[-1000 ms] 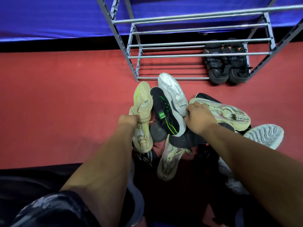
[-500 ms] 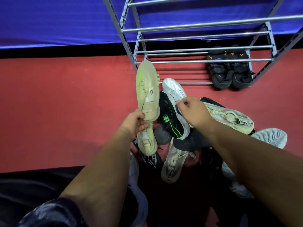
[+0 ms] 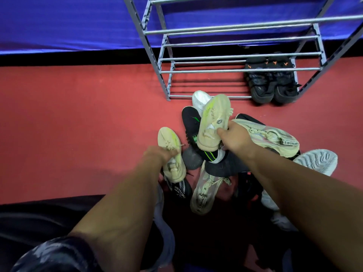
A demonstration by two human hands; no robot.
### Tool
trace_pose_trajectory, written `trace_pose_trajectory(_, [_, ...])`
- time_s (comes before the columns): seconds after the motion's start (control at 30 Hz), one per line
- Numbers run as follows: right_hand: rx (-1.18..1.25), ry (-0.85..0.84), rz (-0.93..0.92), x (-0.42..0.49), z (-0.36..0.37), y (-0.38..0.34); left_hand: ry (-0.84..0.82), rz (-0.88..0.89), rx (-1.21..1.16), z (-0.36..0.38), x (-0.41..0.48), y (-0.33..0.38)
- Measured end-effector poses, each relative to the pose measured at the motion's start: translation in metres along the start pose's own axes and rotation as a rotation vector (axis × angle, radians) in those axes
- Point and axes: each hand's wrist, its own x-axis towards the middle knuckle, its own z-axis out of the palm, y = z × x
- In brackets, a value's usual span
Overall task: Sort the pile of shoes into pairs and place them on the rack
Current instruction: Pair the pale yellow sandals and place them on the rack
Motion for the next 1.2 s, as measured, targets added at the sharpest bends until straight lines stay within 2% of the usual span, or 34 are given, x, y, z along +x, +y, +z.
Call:
trace_pose_trajectory(0.07, [-0.068,-0.005,-0.041,0.002,0.000,0.002,-0.192,-0.039,0.020,0.016,-0.010,-0.005])
trace_pose_trajectory(0.17, [-0.141,-0.002,-0.074,0.005,0.000,0.005,-0.116,-0.023,-0.080,0.033,-0.004,-0.006])
trace_pose_trajectory(0.3, [-0.142,0.027,-0.119,0.007,0.003,0.004,-0.168,-0.028,0.017,0.027,-0.003,0.003])
trace_pose_trajectory(0.37, [-0.153,0.015,-0.093,0.009,0.003,0.003,-0.144,-0.057,-0.090,0.022,-0.003,0.005])
trace_pose_trajectory(0.47, [-0.147,-0.005,-0.032,0.012,-0.001,0.005,-0.044,-0.063,-0.317,0.008,-0.006,0.019])
trace_pose_trajectory(0.57, [-0.127,0.007,-0.026,0.013,-0.012,0.007,0.171,0.107,-0.427,-0.010,-0.019,0.057])
trace_pose_trajectory(0.63, [-0.148,0.019,-0.038,0.010,-0.021,0.005,0.250,0.240,-0.442,-0.017,-0.031,0.085])
trace_pose_trajectory(0.73, [-0.116,0.146,-0.030,0.009,-0.036,0.004,0.316,0.389,-0.310,-0.008,-0.053,0.119])
trace_pose_trajectory(0.8, [0.068,0.159,-0.015,0.008,-0.048,0.000,0.371,0.492,-0.196,0.007,-0.068,0.137])
trace_pose_trajectory(0.87, [0.303,0.105,0.049,0.009,-0.060,-0.002,0.296,0.632,-0.150,0.030,-0.076,0.147])
trace_pose_trajectory(0.93, [0.372,0.096,0.107,0.010,-0.074,0.005,0.140,0.760,-0.078,0.051,-0.079,0.149])
trace_pose_trajectory(1.0, [0.303,0.130,0.128,0.009,-0.084,0.020,0.114,0.840,0.069,0.064,-0.077,0.147])
trace_pose_trajectory(1.07, [0.175,0.166,0.153,0.008,-0.091,0.039,0.258,0.851,0.212,0.070,-0.069,0.140])
trace_pose_trajectory(1.13, [0.095,0.182,0.176,0.006,-0.092,0.051,0.442,0.783,0.317,0.072,-0.061,0.130])
trace_pose_trajectory(1.2, [-0.035,0.181,0.185,0.008,-0.088,0.057,0.517,0.682,0.403,0.072,-0.056,0.123])
